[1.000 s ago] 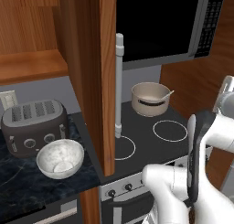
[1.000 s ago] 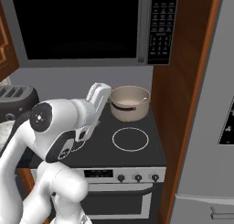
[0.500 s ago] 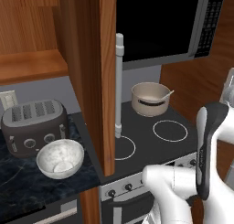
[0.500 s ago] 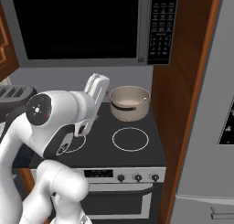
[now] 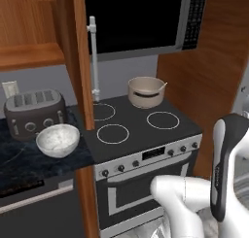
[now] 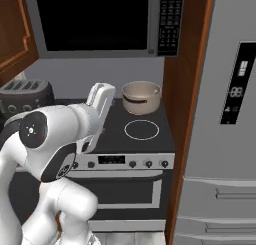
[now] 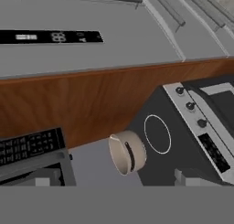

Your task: Open the cabinet and move the ladle to the pot. Then close the cabinet.

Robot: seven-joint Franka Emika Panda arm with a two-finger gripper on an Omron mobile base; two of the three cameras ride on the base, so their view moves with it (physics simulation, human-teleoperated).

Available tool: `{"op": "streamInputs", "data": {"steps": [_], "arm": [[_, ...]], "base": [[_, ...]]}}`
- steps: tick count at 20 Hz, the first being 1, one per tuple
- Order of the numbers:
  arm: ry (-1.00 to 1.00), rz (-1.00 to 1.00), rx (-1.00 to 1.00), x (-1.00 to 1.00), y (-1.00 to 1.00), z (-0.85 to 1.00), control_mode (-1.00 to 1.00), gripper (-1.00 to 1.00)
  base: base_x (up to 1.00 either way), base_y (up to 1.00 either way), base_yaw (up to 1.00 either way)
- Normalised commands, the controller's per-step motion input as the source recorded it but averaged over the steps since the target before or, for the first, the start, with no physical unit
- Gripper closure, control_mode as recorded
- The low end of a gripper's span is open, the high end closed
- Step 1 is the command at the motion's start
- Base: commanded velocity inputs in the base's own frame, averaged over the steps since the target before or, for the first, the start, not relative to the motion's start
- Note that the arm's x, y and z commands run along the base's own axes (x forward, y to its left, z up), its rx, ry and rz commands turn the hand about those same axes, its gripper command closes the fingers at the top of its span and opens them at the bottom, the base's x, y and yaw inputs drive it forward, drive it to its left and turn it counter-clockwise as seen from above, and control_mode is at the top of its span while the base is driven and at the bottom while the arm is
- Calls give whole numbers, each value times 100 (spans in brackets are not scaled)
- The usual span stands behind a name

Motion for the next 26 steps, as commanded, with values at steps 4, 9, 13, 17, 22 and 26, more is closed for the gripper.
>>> {"op": "streamInputs", "data": {"steps": [4,9,13,17,22,26], "arm": [[0,0,0,0,0,0,100,-100],[0,0,0,0,0,0,100,-100],[0,0,0,0,0,0,100,-100],[0,0,0,0,0,0,100,-100],[0,0,0,0,0,0,100,-100],[0,0,0,0,0,0,100,-100]], "base": [[-100,35,0],[-97,94,4],[-61,100,6],[-7,100,0],[2,100,0],[20,88,6]]}}
